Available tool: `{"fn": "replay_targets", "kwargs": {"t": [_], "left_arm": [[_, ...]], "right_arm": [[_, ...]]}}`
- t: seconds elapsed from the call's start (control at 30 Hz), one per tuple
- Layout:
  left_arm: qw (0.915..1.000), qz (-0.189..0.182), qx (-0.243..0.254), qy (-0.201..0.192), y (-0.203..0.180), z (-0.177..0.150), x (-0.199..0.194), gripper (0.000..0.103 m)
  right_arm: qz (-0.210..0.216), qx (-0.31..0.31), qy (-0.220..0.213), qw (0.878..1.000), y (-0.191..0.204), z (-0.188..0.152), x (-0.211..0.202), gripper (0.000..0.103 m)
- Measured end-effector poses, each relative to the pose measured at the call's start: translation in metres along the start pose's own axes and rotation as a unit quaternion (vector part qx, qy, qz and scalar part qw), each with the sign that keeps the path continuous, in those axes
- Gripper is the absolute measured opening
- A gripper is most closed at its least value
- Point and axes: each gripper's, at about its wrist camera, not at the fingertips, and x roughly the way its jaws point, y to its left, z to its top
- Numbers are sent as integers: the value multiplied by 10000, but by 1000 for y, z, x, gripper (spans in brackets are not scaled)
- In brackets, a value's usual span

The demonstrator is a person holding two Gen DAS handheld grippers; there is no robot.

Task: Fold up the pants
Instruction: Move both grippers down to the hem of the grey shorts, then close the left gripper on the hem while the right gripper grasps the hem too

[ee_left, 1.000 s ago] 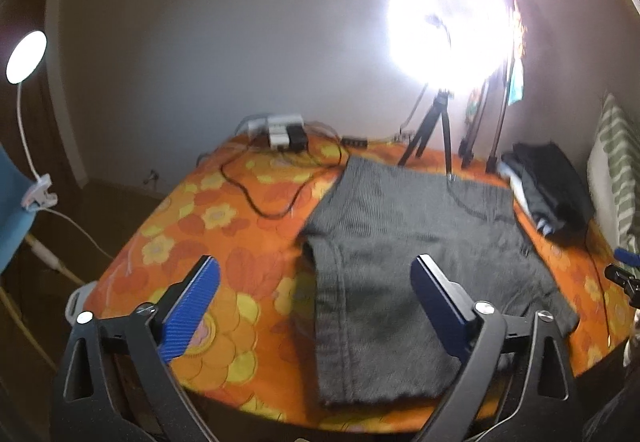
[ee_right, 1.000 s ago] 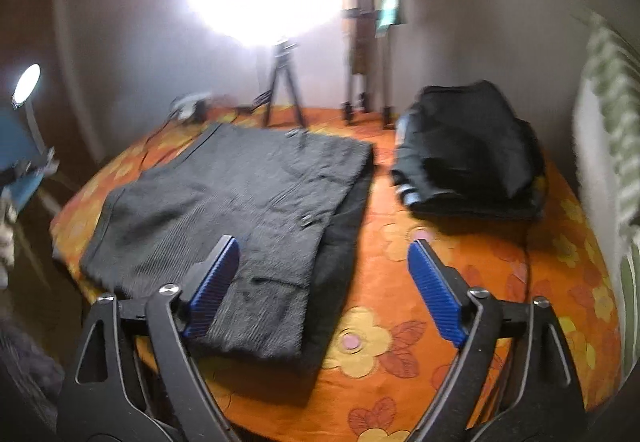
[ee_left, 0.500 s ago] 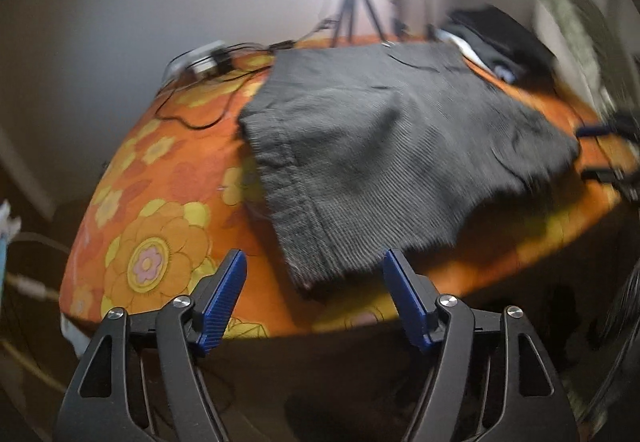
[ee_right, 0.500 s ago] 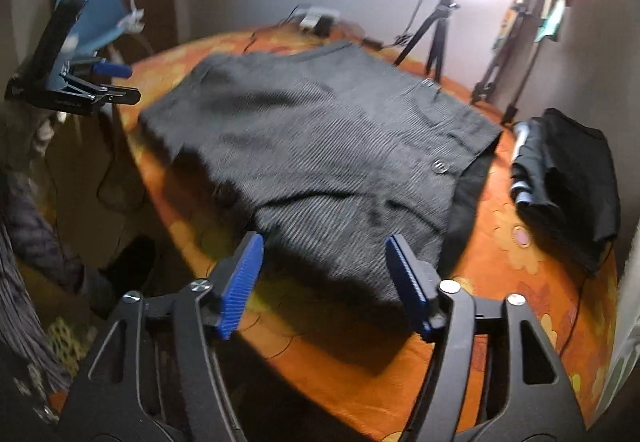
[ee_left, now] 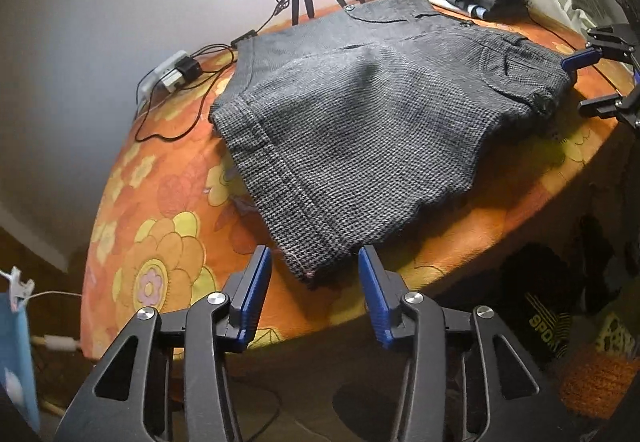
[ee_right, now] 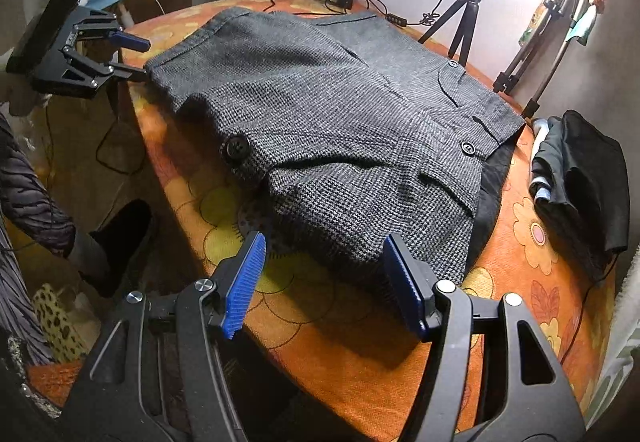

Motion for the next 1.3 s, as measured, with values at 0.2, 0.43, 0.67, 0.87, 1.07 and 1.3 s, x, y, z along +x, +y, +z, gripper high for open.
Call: {"fn": "replay_targets", "kwargs": {"t": [0.2, 0.43, 0.67, 0.87, 1.07, 1.3], "left_arm": [[9999, -62, 112, 19, -1, 2, 3, 43], [9996, -148, 235, 70, -6, 1, 6, 43], [9989, -251, 379, 67, -15, 9, 8, 43], [9977, -347, 586, 71, -28, 18, 11, 44], [9974, -338, 621, 122, -32, 21, 17, 44], [9982, -263, 518, 117, -29, 25, 21, 44]], "right_arm": [[-67, -105, 81, 9999, 5, 6, 9, 64], [-326, -203, 313, 9988, 6, 10, 25, 42], [-318, 186, 205, 9991, -7, 20, 20, 15], [-259, 674, -43, 9974, -29, 36, 10, 13], [-199, 1164, -294, 9926, -50, 54, 2, 12], [-148, 1546, -479, 9867, -64, 66, -4, 12]]}}
